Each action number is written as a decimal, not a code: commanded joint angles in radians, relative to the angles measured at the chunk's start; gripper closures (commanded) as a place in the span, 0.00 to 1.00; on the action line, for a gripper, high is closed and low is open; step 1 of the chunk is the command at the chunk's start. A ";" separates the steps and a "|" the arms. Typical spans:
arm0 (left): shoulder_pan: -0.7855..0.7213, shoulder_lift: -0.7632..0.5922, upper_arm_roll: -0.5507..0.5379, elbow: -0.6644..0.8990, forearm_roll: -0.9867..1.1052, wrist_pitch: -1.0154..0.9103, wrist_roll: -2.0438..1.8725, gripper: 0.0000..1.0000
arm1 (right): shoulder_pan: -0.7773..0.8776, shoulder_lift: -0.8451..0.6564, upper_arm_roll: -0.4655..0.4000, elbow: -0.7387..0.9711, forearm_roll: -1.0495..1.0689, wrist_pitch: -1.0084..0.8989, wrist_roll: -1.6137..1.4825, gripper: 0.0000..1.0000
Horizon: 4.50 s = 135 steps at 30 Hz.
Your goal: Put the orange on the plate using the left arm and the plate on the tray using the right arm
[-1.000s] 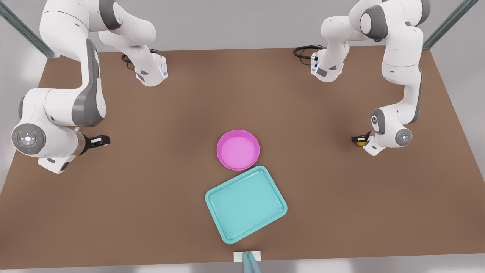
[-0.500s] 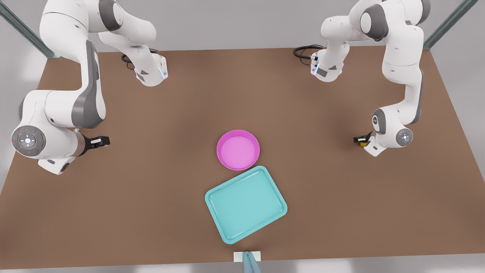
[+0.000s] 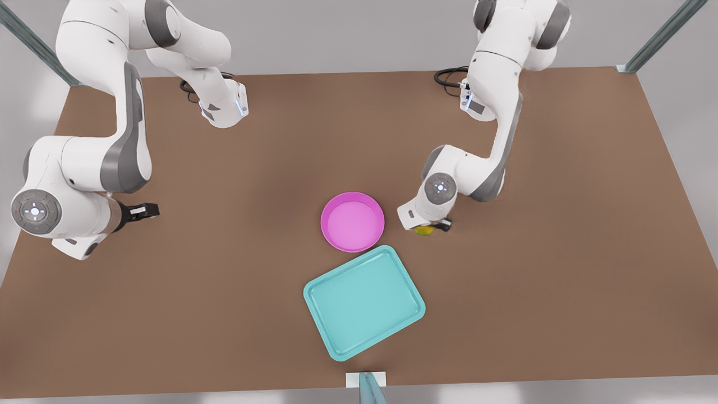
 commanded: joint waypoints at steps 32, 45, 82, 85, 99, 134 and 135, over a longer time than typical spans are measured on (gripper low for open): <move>0.575 -0.291 -0.137 0.459 0.026 -0.847 -0.207 0.00 | 0.316 0.229 0.107 -0.453 0.648 0.879 0.231 0.00; 0.575 -0.291 -0.136 0.459 0.029 -0.849 -0.209 0.00 | 0.469 0.360 0.110 -0.387 0.702 1.060 0.344 0.00; 0.578 -0.277 -0.088 0.460 -0.010 -0.925 -0.226 0.00 | 0.461 0.381 0.138 -0.323 0.701 0.965 0.112 0.79; 0.578 -0.274 -0.081 0.459 -0.008 -0.925 -0.223 0.00 | 0.461 0.343 0.150 -0.334 0.701 0.962 0.060 0.79; 0.578 -0.276 -0.071 0.460 -0.010 -0.947 -0.226 0.00 | 0.296 0.450 0.150 0.060 0.829 0.830 0.076 0.79; 0.578 -0.274 -0.071 0.460 -0.010 -0.945 -0.224 0.00 | 0.073 -0.212 0.092 0.015 -0.069 -0.106 0.004 0.00; 0.578 -0.274 -0.071 0.460 -0.008 -0.945 -0.227 0.00 | 0.073 -0.212 0.090 0.016 -0.069 -0.107 0.004 0.00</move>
